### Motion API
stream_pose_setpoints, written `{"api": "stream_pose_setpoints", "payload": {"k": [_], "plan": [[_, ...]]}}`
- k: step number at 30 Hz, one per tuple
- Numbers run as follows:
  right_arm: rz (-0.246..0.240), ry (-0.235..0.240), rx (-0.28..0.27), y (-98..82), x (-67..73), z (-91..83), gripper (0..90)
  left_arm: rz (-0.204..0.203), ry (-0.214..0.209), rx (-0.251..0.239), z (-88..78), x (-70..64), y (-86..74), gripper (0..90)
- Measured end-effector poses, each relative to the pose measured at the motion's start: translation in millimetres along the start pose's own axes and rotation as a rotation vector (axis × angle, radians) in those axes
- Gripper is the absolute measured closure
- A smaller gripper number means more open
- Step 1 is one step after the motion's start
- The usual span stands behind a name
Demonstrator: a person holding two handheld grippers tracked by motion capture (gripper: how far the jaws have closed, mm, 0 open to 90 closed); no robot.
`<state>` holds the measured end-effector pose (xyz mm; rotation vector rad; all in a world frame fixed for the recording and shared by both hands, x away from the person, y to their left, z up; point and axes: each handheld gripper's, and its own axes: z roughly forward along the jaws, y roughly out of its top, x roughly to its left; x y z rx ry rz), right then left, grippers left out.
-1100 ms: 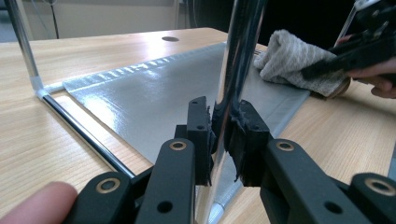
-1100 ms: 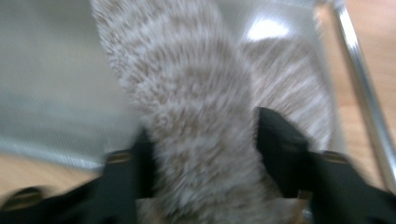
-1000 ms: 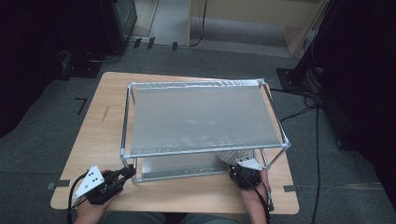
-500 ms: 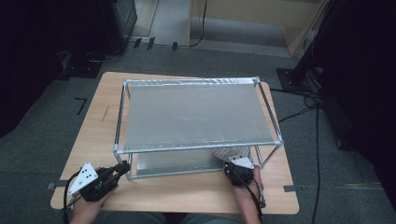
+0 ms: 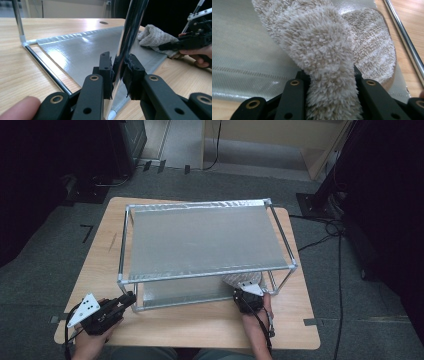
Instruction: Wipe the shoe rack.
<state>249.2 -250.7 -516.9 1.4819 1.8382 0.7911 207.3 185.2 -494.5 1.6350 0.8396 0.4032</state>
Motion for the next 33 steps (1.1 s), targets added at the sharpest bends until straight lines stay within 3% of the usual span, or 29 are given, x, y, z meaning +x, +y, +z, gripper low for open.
{"api": "stream_pose_setpoints", "payload": {"k": [4, 7, 13, 16, 20, 27, 33], "plan": [[0.017, 0.022, -0.017, 6.8, -3.3, 1.1, 69.5, 0.016, 0.018, 0.003, 0.8, -3.7, -0.1, 77.8], [0.001, 0.042, -0.042, 9.4, -3.1, -6.0, 70.0, 0.012, 0.036, -0.001, 2.5, -6.5, -0.2, 77.8], [-0.002, 0.123, -0.091, 11.6, 6.4, -32.8, 69.9, 0.015, 0.046, 0.000, 4.4, -7.2, 0.3, 77.6], [-0.030, 0.127, -0.114, 11.1, 11.4, -46.0, 69.6, 0.023, 0.065, 0.004, 4.8, -6.7, 1.5, 77.7], [-0.021, 0.109, -0.080, 2.7, 6.0, -52.3, 69.2, 0.007, 0.080, -0.001, 5.7, -2.4, 2.3, 77.4], [0.045, 0.056, 0.035, -14.4, -16.9, -37.3, 69.0, 0.000, 0.114, -0.001, 6.8, 4.3, 3.0, 76.6], [0.030, 0.072, 0.044, -12.0, -9.8, -28.7, 68.8, -0.019, 0.164, 0.000, 6.0, 14.2, 3.8, 76.6]]}}
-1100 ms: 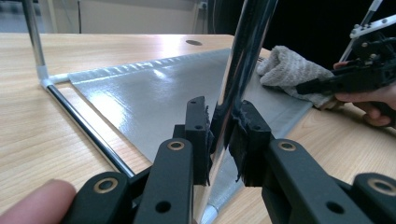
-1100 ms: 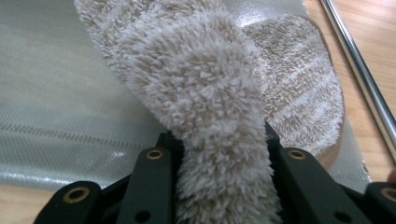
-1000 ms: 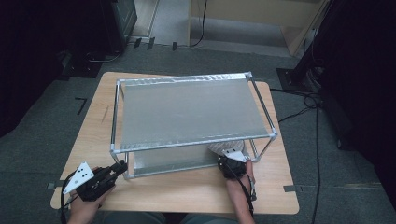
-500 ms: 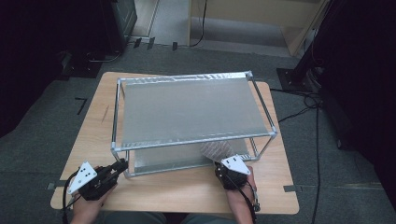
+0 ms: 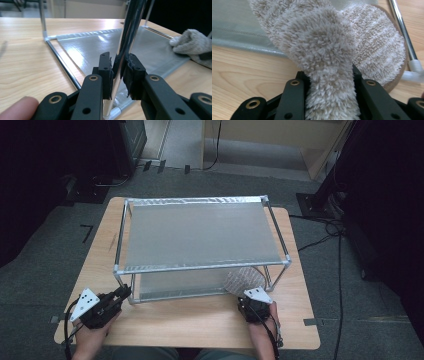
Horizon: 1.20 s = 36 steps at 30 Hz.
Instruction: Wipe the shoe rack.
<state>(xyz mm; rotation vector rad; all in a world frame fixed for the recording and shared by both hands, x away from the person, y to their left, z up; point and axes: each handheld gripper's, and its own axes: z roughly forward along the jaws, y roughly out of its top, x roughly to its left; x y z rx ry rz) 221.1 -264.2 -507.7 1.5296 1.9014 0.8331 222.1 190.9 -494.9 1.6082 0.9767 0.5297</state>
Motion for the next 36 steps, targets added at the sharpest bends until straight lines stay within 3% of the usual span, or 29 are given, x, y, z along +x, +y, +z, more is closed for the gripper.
{"api": "stream_pose_setpoints", "payload": {"k": [8, 14, 24, 27, 29, 32, 36], "plan": [[-0.010, 0.055, -0.005, 8.4, 22.7, 11.6, 68.7, -0.024, 0.107, -0.012, 5.0, 29.7, 8.1, 76.7], [-0.039, 0.078, -0.006, 14.9, 41.8, 19.6, 68.6, -0.067, 0.127, -0.011, 9.0, 52.6, 13.9, 76.3], [-0.035, 0.119, -0.017, 24.0, 48.0, 31.6, 68.6, -0.067, 0.199, -0.012, 29.2, 74.6, 25.1, 76.5], [-0.033, 0.138, -0.048, 24.5, 45.5, 29.9, 68.5, -0.072, 0.207, -0.010, 32.1, 78.2, 26.4, 75.1], [-0.047, 0.139, -0.069, 22.1, 44.8, 23.9, 68.4, -0.085, 0.200, -0.010, 32.0, 79.9, 25.5, 65.7], [-0.066, 0.172, -0.098, 16.3, 41.3, 10.2, 68.3, -0.087, 0.158, -0.001, 29.1, 79.1, 20.5, 57.7], [-0.067, 0.197, -0.114, 11.0, 33.4, -9.1, 68.3, -0.095, 0.143, 0.000, 20.0, 73.6, 15.5, 45.8]]}}
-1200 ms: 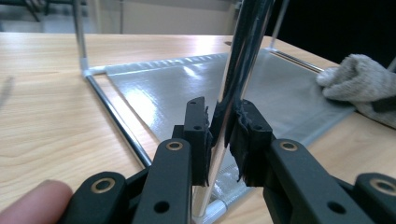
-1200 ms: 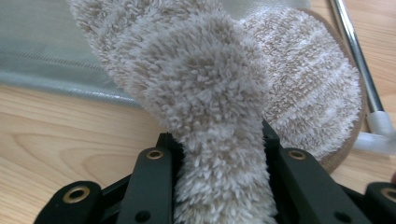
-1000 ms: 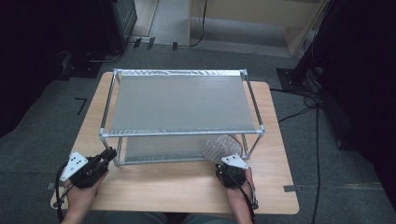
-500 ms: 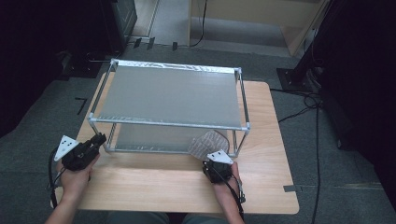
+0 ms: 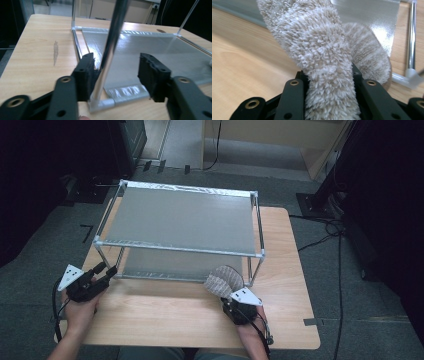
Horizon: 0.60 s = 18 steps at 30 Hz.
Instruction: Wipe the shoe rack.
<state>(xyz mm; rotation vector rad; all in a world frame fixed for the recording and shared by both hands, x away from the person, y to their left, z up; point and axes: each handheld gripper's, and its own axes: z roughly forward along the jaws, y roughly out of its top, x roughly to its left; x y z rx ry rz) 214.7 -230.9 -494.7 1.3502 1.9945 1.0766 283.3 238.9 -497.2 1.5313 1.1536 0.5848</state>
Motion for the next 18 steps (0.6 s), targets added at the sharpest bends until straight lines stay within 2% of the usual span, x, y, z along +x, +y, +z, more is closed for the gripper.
{"api": "stream_pose_setpoints", "payload": {"k": [3, 7, 11, 18], "plan": [[-0.006, 0.032, -0.008, -2.7, -2.3, -14.7, 68.3, 0.001, 0.003, 0.000, -10.6, -4.7, -2.7, 38.5], [-0.014, 0.026, -0.004, -10.1, -11.3, -28.4, 68.0, 0.004, 0.010, 0.008, -24.0, -12.3, -6.6, 34.6], [0.023, 0.008, 0.043, -25.3, -33.9, -34.6, 68.0, -0.028, 0.020, 0.002, -34.4, -14.2, -11.1, 34.5], [0.009, 0.028, 0.077, -44.6, -70.7, -56.3, 67.6, -0.006, 0.008, 0.017, -35.1, -16.6, -22.1, 30.6]]}}
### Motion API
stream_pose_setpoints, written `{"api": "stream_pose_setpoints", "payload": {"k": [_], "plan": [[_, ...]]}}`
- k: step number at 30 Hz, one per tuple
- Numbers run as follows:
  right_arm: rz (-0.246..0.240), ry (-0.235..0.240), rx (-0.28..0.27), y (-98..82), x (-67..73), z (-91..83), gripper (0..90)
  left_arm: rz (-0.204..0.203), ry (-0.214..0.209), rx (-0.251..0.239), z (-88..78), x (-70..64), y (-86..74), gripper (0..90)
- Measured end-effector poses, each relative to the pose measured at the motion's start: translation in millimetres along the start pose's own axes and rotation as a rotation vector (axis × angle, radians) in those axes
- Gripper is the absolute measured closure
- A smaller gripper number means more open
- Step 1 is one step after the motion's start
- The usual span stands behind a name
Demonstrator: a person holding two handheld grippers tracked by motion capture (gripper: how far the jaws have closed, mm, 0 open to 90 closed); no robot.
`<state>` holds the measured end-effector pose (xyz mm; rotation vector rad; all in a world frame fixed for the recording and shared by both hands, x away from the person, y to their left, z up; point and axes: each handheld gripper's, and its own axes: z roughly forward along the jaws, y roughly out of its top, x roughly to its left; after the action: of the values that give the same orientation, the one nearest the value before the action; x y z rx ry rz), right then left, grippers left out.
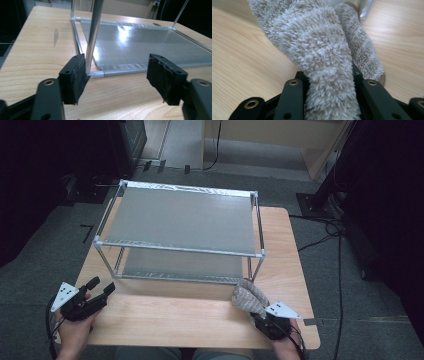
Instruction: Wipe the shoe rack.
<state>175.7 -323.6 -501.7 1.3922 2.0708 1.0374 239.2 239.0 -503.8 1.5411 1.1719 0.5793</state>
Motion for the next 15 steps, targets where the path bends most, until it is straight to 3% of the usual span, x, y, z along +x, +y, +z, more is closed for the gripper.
{"api": "stream_pose_setpoints", "payload": {"k": [9, 12, 15], "plan": [[0.038, -0.036, 0.002, -7.1, -44.6, -15.7, 67.9, 0.011, -0.025, 0.002, -1.3, -0.5, -3.7, 25.7], [0.082, -0.077, -0.012, -5.2, -54.2, -21.3, 68.1, 0.009, -0.027, 0.008, -0.7, 0.3, -4.9, 25.4], [0.110, -0.150, -0.015, -1.3, -59.9, -22.4, 68.3, 0.001, -0.027, 0.010, -0.1, 1.1, -5.8, 24.9]]}}
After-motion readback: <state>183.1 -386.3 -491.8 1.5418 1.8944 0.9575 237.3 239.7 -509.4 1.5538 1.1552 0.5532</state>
